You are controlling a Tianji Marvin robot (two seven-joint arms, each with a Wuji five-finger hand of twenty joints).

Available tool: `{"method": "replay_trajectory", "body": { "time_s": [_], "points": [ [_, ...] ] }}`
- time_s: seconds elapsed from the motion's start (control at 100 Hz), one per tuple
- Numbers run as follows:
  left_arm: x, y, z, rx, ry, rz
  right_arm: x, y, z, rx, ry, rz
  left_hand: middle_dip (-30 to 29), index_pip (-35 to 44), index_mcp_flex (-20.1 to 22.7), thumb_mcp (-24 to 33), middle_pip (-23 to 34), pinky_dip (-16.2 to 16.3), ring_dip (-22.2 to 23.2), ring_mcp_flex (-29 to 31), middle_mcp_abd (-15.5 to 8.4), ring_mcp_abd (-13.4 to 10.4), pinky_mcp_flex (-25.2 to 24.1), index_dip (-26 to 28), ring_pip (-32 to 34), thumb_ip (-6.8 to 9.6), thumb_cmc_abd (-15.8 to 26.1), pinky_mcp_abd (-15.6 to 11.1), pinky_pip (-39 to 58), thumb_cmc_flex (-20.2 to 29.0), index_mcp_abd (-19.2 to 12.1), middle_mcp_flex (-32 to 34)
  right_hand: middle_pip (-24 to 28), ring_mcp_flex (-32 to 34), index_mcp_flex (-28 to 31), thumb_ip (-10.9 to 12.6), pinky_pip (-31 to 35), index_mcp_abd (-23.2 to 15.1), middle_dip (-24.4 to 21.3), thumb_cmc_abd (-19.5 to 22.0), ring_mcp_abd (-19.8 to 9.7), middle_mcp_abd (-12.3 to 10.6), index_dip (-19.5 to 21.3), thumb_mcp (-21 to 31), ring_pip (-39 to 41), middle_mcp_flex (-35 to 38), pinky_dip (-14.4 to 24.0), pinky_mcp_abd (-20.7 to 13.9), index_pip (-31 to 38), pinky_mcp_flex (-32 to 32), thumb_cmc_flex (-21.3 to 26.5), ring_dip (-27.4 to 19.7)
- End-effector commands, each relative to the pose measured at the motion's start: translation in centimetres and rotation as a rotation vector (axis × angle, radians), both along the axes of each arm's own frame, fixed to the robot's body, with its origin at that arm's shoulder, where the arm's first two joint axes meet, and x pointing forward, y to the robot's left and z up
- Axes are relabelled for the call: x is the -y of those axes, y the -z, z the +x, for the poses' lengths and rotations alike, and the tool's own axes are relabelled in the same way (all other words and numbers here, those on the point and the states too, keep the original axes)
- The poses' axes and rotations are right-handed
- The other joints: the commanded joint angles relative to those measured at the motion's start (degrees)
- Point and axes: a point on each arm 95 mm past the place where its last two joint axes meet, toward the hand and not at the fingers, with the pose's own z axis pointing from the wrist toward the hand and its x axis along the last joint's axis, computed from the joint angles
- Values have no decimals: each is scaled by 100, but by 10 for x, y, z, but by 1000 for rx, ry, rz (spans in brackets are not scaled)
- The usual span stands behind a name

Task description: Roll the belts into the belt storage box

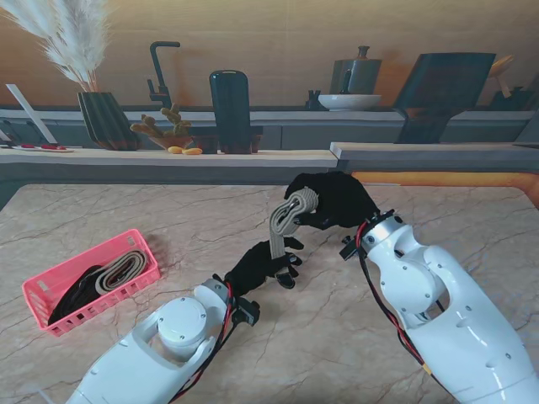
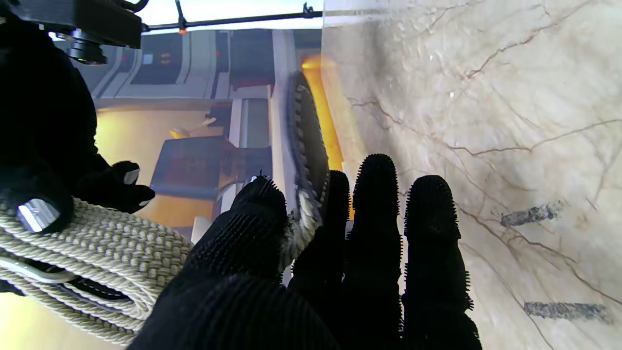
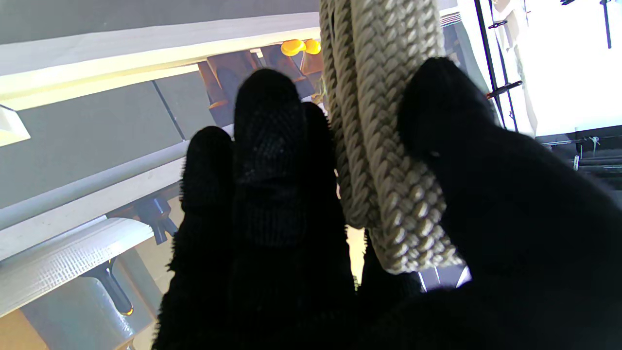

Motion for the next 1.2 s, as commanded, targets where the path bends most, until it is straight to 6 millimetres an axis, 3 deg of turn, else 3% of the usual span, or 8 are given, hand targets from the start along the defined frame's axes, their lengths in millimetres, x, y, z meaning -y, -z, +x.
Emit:
{"method": "replay_trajectory", "body": {
  "time_s": [0.0,0.07,0.11,0.16,0.29,0.49,0.7,1.19],
  "points": [
    [6,-1,-4,-19,13,-42,-5,8,1,-3,2,-4,-67,197,176,-183,196,-88,-106,121,-10,-26,99,-4,107,-23,152,-181,190,368,-4,176,139,222,992,172,196,-453,1,484,22,28,236,837,135,186,-112,49,1657,23,406,44],
    [6,-2,-5,-34,13,-74,-7,15,1,1,2,-12,-132,114,106,-460,197,-215,-229,22,-80,-48,2,-94,131,215,3,-180,163,76,-25,101,146,221,988,175,201,-462,-7,497,4,27,238,838,135,181,-118,42,1654,23,391,36],
    [5,-2,-5,-40,13,-87,-8,19,1,-1,1,-14,-137,4,17,727,144,-254,-238,-113,-111,-73,-119,-96,44,128,-326,-201,33,-1021,-14,-26,151,221,983,178,203,-467,-13,498,-5,15,240,840,135,178,-123,33,1653,25,387,31],
    [5,-2,-5,-41,11,-98,-10,24,1,-8,1,-12,-146,-113,-50,1212,88,-248,-241,-214,-118,-73,-215,-280,-37,204,-499,-171,-84,-1837,40,-134,159,222,977,180,205,-474,-16,498,2,19,243,840,134,181,-129,30,1654,24,387,25],
    [5,-1,-4,-39,0,-115,-14,38,-2,-27,-2,-1,-181,-404,-414,1311,-96,-221,-262,-552,-171,-113,-516,-435,-354,147,-1081,-84,-511,-2713,58,-529,171,222,965,184,210,-481,-26,502,-12,15,246,839,134,175,-139,30,1654,24,377,16],
    [4,1,-2,-46,-20,-160,-19,52,-9,-60,-8,24,-323,-801,-779,1322,-396,-221,-372,-984,-192,-192,-829,-567,-814,46,-1468,101,-1014,-3634,93,-1109,185,218,953,197,210,-494,-39,501,-6,9,251,840,130,162,-157,42,1659,12,372,2],
    [1,1,-1,-32,-53,-212,-20,62,-16,-82,-1,49,-470,-1130,-1007,1670,-579,-134,-440,-1194,-244,-309,-941,-730,-1133,-140,-1680,234,-1335,-4457,65,-1440,199,218,944,208,210,-481,-50,505,5,19,251,834,132,152,-174,53,1658,3,371,-6],
    [1,-8,-4,-40,-102,-341,-30,80,-23,-85,-22,51,-598,-1367,-1506,1909,-757,-282,-642,-1461,-351,-536,-963,-952,-1580,-353,-1797,293,-1777,-4937,-114,-1846,224,226,882,216,245,-486,-102,538,-30,31,218,797,137,140,-202,72,1619,24,313,-30]
  ]
}}
